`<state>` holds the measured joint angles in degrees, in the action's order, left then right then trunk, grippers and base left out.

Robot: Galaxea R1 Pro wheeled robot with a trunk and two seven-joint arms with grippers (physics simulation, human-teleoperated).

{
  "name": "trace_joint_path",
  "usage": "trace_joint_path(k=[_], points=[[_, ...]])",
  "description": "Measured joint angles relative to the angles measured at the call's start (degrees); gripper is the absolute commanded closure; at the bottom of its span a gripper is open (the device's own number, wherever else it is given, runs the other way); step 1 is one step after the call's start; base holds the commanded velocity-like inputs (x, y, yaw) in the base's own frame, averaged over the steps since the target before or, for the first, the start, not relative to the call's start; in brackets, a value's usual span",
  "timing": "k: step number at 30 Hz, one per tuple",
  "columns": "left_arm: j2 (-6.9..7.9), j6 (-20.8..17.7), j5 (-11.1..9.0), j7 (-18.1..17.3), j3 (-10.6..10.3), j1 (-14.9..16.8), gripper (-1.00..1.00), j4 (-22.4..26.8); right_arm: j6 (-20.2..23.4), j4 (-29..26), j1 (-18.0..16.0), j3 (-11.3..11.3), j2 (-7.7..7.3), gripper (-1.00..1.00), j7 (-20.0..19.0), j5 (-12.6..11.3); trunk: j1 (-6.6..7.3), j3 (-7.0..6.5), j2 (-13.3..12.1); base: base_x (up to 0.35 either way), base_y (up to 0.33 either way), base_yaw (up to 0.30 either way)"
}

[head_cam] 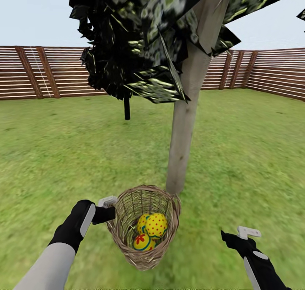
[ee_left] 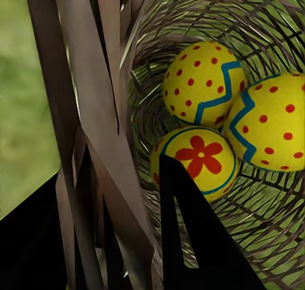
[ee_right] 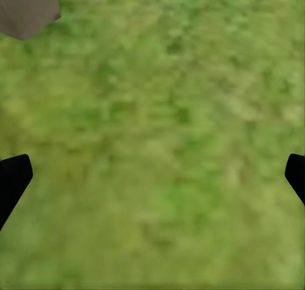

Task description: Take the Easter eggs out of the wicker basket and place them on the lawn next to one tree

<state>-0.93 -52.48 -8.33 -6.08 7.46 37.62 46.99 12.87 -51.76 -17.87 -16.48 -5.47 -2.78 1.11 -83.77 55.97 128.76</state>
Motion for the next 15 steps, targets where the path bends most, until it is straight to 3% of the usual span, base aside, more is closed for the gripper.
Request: trace_joint_path(k=[15], points=[[-0.03, -0.01, 0.03, 0.02, 0.09, -0.01, 1.0, -0.03, 0.0, 0.0, -0.02, 0.0, -0.01, -1.0, 0.0, 0.0, -3.3, 2.69, 6.02, 0.0, 0.0, 0.0]])
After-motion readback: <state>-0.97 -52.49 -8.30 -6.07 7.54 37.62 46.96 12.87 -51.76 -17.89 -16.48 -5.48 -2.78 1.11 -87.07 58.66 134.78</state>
